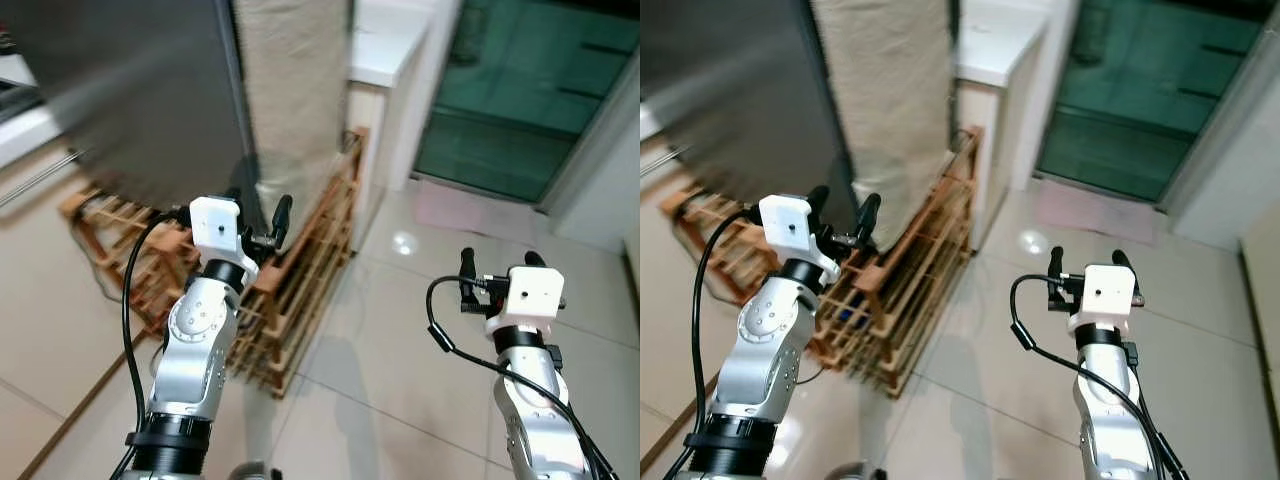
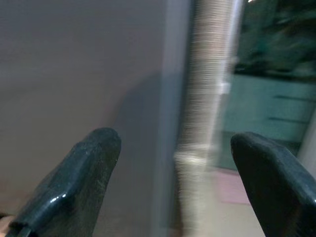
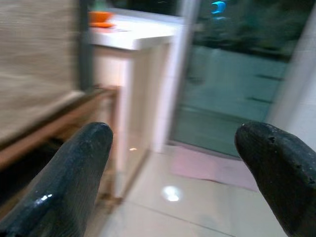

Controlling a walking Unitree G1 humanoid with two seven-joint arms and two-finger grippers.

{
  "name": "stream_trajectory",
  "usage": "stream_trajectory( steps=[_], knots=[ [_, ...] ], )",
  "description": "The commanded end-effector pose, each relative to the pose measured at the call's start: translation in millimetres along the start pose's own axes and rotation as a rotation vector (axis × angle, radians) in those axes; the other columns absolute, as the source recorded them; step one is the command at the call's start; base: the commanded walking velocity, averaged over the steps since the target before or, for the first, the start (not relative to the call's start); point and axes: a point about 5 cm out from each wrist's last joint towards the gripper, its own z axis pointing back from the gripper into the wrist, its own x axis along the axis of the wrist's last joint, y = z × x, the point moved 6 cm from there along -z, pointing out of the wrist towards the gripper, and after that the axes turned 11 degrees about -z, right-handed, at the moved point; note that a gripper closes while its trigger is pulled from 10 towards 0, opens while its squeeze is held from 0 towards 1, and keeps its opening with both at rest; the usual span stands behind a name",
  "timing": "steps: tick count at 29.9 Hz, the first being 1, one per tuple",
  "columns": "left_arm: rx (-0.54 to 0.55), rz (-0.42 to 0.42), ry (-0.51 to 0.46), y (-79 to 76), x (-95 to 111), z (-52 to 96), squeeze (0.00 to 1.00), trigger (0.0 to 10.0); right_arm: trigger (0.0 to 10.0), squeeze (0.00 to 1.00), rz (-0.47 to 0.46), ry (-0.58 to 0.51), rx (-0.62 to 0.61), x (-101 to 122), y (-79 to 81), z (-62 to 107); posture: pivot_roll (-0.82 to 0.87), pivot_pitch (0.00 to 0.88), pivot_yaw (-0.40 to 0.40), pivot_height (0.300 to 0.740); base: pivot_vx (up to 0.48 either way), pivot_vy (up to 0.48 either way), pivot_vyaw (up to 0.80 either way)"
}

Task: Restocking fridge

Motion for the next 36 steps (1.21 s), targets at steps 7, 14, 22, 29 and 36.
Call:
stream_trajectory(
  steps=[7,14,22,29,36],
  knots=[
    [0.098,0.068,0.041,8.3,-5.0,-3.0,0.00,10.0,10.0,0.00,0.028,0.018,-0.025,-6.9,-14.6,4.5,-0.04,0.000,-0.005,0.703,0.045,0.111,0.00],
    [-0.008,0.013,0.068,-13.1,-2.7,-11.1,0.00,10.0,10.0,0.00,0.028,0.025,-0.026,-9.7,-15.5,5.2,-0.04,0.000,-0.004,0.703,0.000,0.000,0.00],
    [-0.279,0.005,0.028,-75.6,33.1,-40.2,0.00,10.0,10.0,0.00,0.013,0.030,-0.047,-11.5,-18.0,3.4,-0.05,0.000,0.004,0.703,0.000,0.000,0.00],
    [-0.314,0.086,0.002,-85.8,55.3,-55.3,0.00,10.0,10.0,0.00,0.015,0.028,-0.047,-11.6,-17.4,4.2,-0.07,0.000,0.016,0.703,0.000,0.000,0.00],
    [-0.364,0.102,0.011,-100.2,65.6,-58.1,0.00,10.0,10.0,0.00,0.024,0.040,-0.054,-15.7,-20.3,9.4,-0.08,0.000,0.015,0.703,0.000,0.000,0.00]
  ],
)
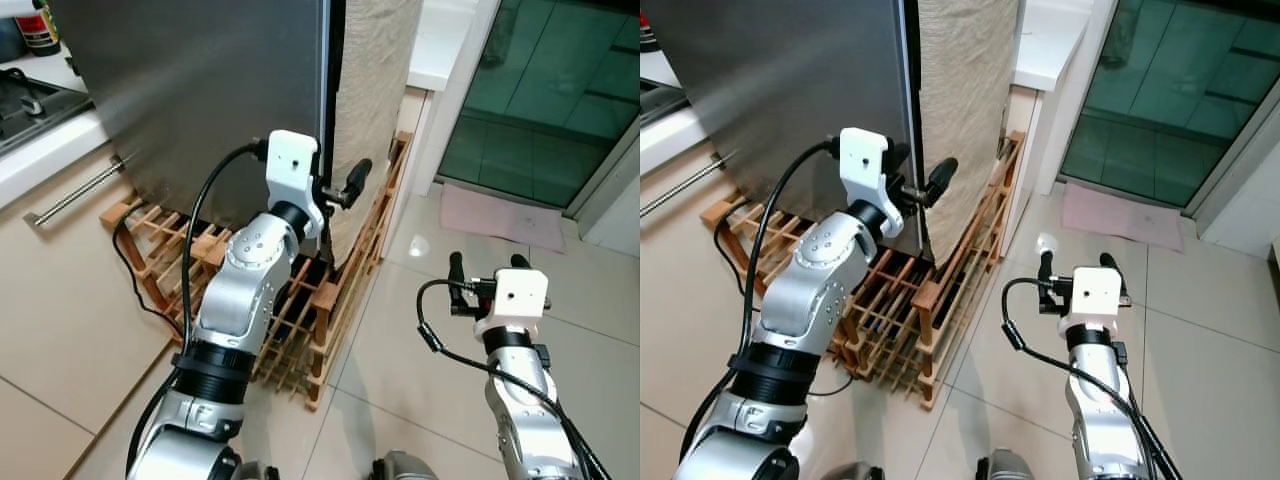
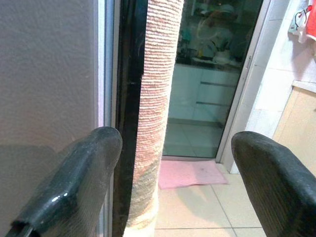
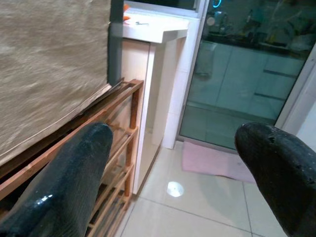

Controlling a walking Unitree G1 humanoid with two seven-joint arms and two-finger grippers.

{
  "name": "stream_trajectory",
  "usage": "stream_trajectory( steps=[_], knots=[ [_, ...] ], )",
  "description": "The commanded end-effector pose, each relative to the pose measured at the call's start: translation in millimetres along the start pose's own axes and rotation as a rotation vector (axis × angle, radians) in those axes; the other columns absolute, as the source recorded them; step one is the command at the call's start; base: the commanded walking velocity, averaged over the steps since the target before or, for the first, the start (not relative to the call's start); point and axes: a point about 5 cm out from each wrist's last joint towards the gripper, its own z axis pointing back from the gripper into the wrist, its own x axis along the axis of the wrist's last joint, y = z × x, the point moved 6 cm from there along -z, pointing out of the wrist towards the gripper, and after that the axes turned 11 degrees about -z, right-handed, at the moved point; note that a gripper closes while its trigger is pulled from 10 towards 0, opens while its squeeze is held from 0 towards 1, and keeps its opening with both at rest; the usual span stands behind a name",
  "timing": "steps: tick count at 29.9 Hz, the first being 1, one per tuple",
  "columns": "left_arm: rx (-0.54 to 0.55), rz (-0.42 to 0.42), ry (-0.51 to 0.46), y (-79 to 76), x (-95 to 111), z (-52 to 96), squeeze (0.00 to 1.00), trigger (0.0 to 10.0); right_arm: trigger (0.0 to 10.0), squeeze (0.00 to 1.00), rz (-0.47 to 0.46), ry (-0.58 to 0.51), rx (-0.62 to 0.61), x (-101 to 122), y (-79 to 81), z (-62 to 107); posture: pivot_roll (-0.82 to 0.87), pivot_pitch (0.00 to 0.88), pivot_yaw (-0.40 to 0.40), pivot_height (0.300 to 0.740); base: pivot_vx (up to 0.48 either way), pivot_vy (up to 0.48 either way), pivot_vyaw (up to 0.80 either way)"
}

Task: Restocking fridge

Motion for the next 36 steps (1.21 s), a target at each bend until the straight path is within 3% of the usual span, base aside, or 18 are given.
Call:
stream_trajectory(
  steps=[1,4,13,17,22,28,31,34,36],
  knots=[
    [-0.018,-0.009,0.002,-4.7,3.2,-4.1,0.00,10.0,10.0,0.00,0.005,-0.008,-0.014,1.6,-4.3,0.2,-0.08,0.000,0.015,0.703,0.000,0.000,0.00],
    [-0.024,-0.016,0.001,-9.2,5.4,-11.7,0.00,10.0,10.0,0.00,0.010,-0.006,-0.007,1.5,-3.1,0.3,-0.09,0.000,0.015,0.703,0.000,0.000,0.00],
    [-0.024,-0.016,0.001,-9.2,5.4,-11.7,0.00,10.0,10.0,0.00,0.010,-0.006,-0.007,1.5,-3.1,0.3,-0.09,0.000,0.015,0.703,0.000,0.000,0.00],
    [-0.005,-0.012,0.039,-13.3,2.1,-29.2,0.00,10.0,10.0,0.00,0.012,-0.017,-0.029,5.3,-7.9,4.6,-0.14,0.000,0.043,0.703,0.000,0.000,0.00],
    [0.029,-0.009,0.060,-8.1,-0.7,-35.5,0.00,10.0,10.0,0.00,0.003,-0.016,-0.013,5.8,-6.8,14.5,-0.16,0.000,0.060,0.703,0.000,0.000,0.00],
    [0.001,0.003,0.069,-19.9,-1.7,-44.6,0.00,10.0,10.0,0.00,0.002,-0.002,-0.030,3.0,-10.9,24.8,-0.19,0.000,0.075,0.703,0.000,0.000,0.00],
    [-0.055,0.048,0.083,-34.4,-4.6,-48.6,0.00,10.0,10.0,0.00,-0.001,0.004,-0.034,2.5,-11.4,27.4,-0.19,0.001,0.076,0.703,0.000,0.000,0.00],
    [-0.248,0.121,0.013,-70.7,10.6,-44.0,0.00,10.0,10.0,0.00,-0.005,0.014,-0.031,1.5,-10.6,29.1,-0.19,0.003,0.074,0.703,0.000,0.000,0.00],
    [-0.395,0.126,-0.054,-94.5,26.1,-35.1,0.00,10.0,10.0,0.00,-0.006,0.020,-0.027,0.5,-10.5,29.5,-0.19,0.005,0.073,0.703,0.000,0.000,0.00]
  ],
)
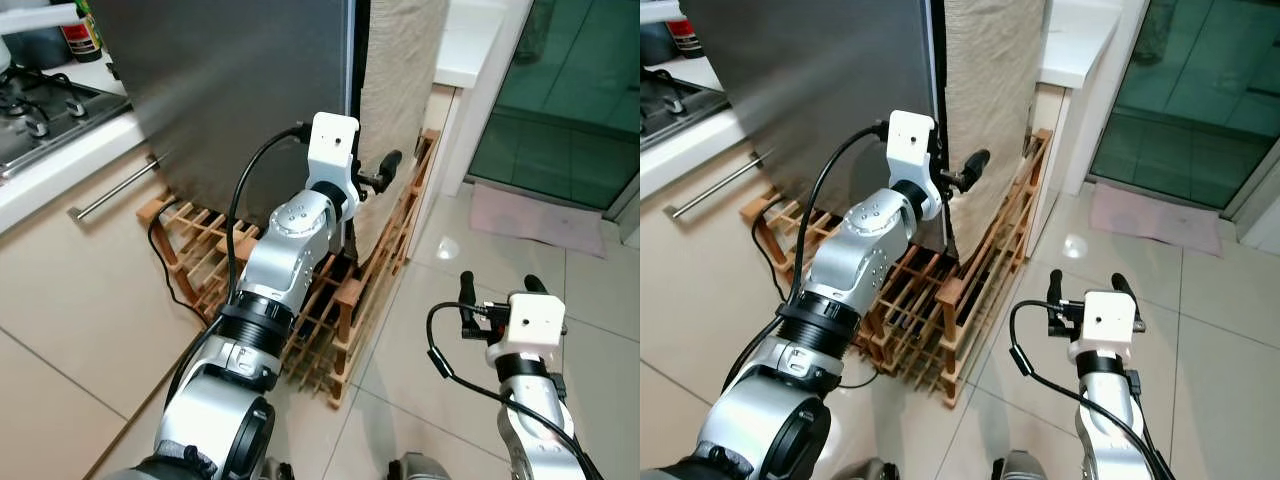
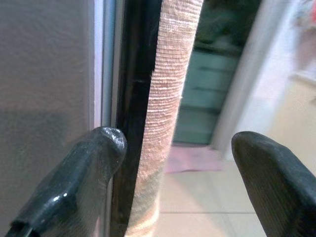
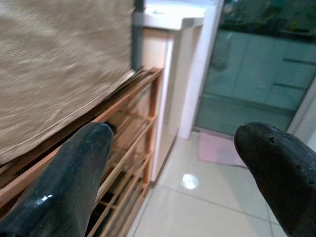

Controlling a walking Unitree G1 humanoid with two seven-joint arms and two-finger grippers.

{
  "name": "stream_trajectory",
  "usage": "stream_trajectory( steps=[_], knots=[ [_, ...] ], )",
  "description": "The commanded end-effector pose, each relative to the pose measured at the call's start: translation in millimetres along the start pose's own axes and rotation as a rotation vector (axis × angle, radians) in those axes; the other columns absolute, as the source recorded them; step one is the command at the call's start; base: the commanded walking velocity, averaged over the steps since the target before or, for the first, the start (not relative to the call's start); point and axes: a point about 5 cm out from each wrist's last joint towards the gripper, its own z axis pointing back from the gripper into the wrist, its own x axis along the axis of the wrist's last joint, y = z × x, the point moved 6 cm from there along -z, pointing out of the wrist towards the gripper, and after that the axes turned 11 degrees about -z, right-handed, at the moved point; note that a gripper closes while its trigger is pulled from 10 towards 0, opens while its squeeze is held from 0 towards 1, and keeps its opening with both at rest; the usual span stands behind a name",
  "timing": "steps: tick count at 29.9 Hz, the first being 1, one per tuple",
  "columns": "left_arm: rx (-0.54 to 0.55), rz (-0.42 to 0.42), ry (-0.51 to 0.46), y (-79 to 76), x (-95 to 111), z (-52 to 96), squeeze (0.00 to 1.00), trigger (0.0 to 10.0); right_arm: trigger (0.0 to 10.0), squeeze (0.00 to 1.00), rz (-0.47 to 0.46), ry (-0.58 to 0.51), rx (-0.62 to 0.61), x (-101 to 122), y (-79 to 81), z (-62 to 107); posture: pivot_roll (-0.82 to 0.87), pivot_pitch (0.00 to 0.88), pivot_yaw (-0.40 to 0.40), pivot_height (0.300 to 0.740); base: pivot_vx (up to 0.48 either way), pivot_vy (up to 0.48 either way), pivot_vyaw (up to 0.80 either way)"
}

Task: Restocking fridge

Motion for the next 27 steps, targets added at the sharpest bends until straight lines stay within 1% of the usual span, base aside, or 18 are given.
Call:
stream_trajectory(
  steps=[1,2,3,5,7,8,10,13,14,15,16,17,18,19,20,21,25,27],
  knots=[
    [-0.320,0.014,-0.092,-75.0,23.6,-3.1,0.00,10.0,10.0,0.00,-0.014,-0.005,0.003,3.7,1.7,-2.0,-0.19,0.005,0.073,0.703,0.000,0.000,0.00],
    [-0.320,0.014,-0.092,-75.0,23.6,-3.1,0.00,10.0,10.0,0.00,-0.014,-0.005,0.003,3.7,1.7,-2.0,-0.19,0.005,0.073,0.703,0.000,0.000,0.00],
    [-0.439,0.003,-0.148,-98.2,37.0,1.7,0.00,10.0,10.0,0.00,-0.015,0.006,0.000,1.4,-0.1,-2.1,-0.18,0.012,0.071,0.703,0.000,0.000,0.00],
    [-0.467,0.003,-0.166,-104.7,41.7,2.1,0.00,10.0,10.0,0.00,-0.017,0.011,-0.001,0.5,-0.6,-2.2,-0.18,0.012,0.071,0.703,0.000,0.000,0.00],
    [-0.567,0.032,-0.215,-127.1,55.6,5.1,0.00,10.0,10.0,0.00,-0.017,0.021,0.000,-1.8,0.8,-1.7,-0.18,0.014,0.074,0.703,0.000,0.000,0.00],
    [-0.567,0.032,-0.215,-127.1,55.6,5.1,0.00,10.0,10.0,0.00,-0.017,0.021,0.000,-1.8,0.8,-1.7,-0.18,0.014,0.074,0.703,0.000,0.000,0.00],
    [-0.643,0.103,-0.244,-137.6,65.4,13.3,0.00,10.0,10.0,0.00,-0.019,0.026,0.001,-3.3,2.9,-0.2,-0.18,0.012,0.079,0.703,0.000,0.000,0.00],
    [-0.631,0.066,-0.238,-133.3,60.9,16.2,0.00,10.0,10.0,0.00,-0.024,0.036,0.001,-6.6,5.1,1.0,-0.18,0.008,0.080,0.703,0.000,0.000,0.00],
    [-0.555,0.018,-0.237,-121.3,56.9,11.7,0.00,10.0,10.0,0.00,-0.026,0.038,0.003,-7.1,6.7,0.7,-0.18,0.008,0.082,0.703,0.000,0.000,0.00],
    [-0.555,0.018,-0.237,-121.3,56.9,11.7,0.00,10.0,10.0,0.00,-0.026,0.038,0.003,-7.1,6.7,0.7,-0.18,0.008,0.082,0.703,0.000,0.000,0.00],
    [-0.431,-0.005,-0.218,-97.0,49.1,7.8,0.00,10.0,10.0,0.00,-0.031,0.032,0.004,-5.4,9.1,-2.0,-0.17,0.003,0.082,0.703,0.000,0.000,0.00],
    [-0.372,-0.010,-0.206,-85.1,44.8,7.3,0.00,10.0,10.0,0.00,-0.033,0.027,0.004,-4.2,10.0,-3.5,-0.17,0.002,0.082,0.703,0.000,0.000,0.00],
    [-0.372,-0.010,-0.206,-85.1,44.8,7.3,0.00,10.0,10.0,0.00,-0.033,0.027,0.004,-4.2,10.0,-3.5,-0.17,0.002,0.082,0.703,0.000,0.000,0.00],
    [-0.276,0.016,-0.205,-61.9,39.2,11.0,0.00,10.0,10.0,0.00,-0.034,0.018,0.003,-1.8,10.7,-6.1,-0.16,0.000,0.082,0.703,0.000,0.000,0.00],
    [-0.182,-0.007,-0.207,-40.4,33.3,17.4,0.00,10.0,10.0,0.00,-0.033,0.009,0.000,0.3,10.7,-8.4,-0.15,0.000,0.079,0.703,0.000,0.000,0.00],
    [-0.182,-0.007,-0.207,-40.4,33.3,17.4,0.00,10.0,10.0,0.00,-0.033,0.009,0.000,0.3,10.7,-8.4,-0.15,0.000,0.079,0.703,0.000,0.000,0.00],
    [-0.011,0.001,-0.155,-2.0,11.3,34.2,0.00,10.0,10.0,0.00,-0.027,0.001,0.000,2.0,9.5,-12.4,-0.13,0.000,0.066,0.703,0.000,0.000,0.00],
    [0.017,-0.007,-0.137,4.8,5.3,37.7,0.00,10.0,10.0,0.00,-0.025,0.002,-0.001,1.7,8.7,-13.4,-0.12,0.000,0.064,0.703,0.000,0.000,0.00]
  ],
)
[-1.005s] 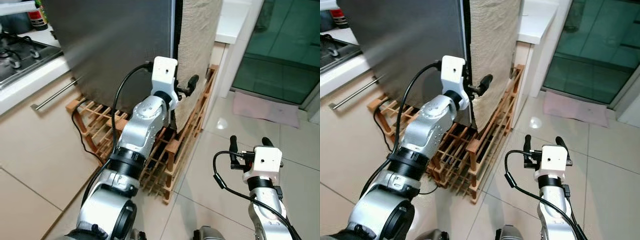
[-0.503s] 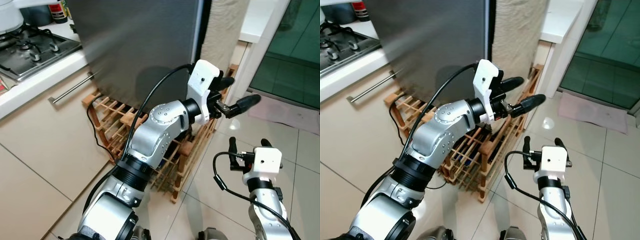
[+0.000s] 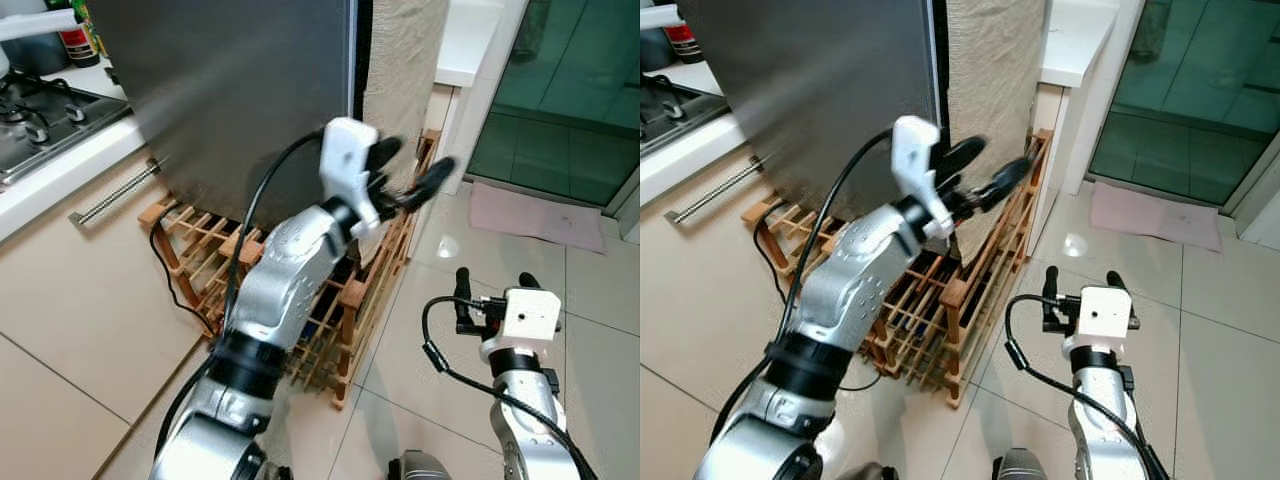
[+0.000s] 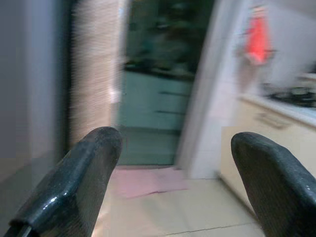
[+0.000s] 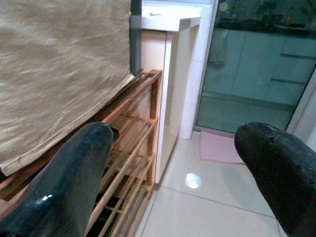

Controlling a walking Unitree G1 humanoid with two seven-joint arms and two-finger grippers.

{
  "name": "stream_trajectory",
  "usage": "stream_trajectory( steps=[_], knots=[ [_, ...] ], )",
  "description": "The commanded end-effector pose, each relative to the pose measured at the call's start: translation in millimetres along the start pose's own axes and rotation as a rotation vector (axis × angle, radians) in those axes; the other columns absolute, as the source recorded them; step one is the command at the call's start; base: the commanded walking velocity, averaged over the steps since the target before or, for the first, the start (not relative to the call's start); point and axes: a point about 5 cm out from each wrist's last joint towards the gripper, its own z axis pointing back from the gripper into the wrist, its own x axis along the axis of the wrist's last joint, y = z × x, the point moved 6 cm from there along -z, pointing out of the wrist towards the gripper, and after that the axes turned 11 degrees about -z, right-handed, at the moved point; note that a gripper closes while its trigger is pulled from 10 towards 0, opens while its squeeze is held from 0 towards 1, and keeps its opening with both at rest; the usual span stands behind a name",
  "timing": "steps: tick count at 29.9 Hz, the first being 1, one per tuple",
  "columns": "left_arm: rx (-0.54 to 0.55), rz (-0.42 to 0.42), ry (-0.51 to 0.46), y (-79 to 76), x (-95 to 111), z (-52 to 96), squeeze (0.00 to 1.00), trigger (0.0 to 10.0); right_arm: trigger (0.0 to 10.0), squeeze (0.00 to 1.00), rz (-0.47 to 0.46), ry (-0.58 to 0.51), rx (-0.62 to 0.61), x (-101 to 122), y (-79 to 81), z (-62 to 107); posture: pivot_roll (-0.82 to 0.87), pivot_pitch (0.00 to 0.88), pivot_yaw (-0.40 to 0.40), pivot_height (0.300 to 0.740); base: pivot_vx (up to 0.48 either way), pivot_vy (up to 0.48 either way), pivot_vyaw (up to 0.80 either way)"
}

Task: Restocking fridge

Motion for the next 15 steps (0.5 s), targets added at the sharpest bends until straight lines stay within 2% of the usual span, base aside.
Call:
stream_trajectory(
  steps=[1,6,9,13,15],
  knots=[
    [0.069,-0.055,0.032,14.1,-7.2,7.4,0.00,10.0,10.0,0.00,0.010,0.004,-0.009,-0.7,-3.4,-4.6,-0.11,0.000,0.058,0.703,0.000,0.000,0.00],
    [0.131,-0.103,0.071,21.4,-18.7,8.2,0.00,10.0,10.0,0.00,0.014,0.000,0.002,0.0,-0.2,-10.7,-0.10,0.000,0.045,0.703,0.000,0.000,0.00],
    [0.136,-0.108,0.105,19.1,-27.8,1.7,0.00,10.0,10.0,0.00,0.006,-0.019,0.020,4.2,8.4,-18.7,-0.09,0.000,0.043,0.703,0.000,0.000,0.00],
    [0.135,-0.116,0.113,16.8,-29.6,-2.6,0.00,10.0,10.0,0.00,-0.001,-0.033,0.024,7.5,13.2,-23.5,-0.10,0.000,0.051,0.703,0.000,0.000,0.00],
    [0.147,-0.101,0.077,27.5,-24.1,7.5,0.00,10.0,10.0,0.00,-0.019,-0.079,0.011,20.5,12.2,-23.5,-0.11,0.000,0.056,0.703,0.000,0.000,0.00]
  ],
)
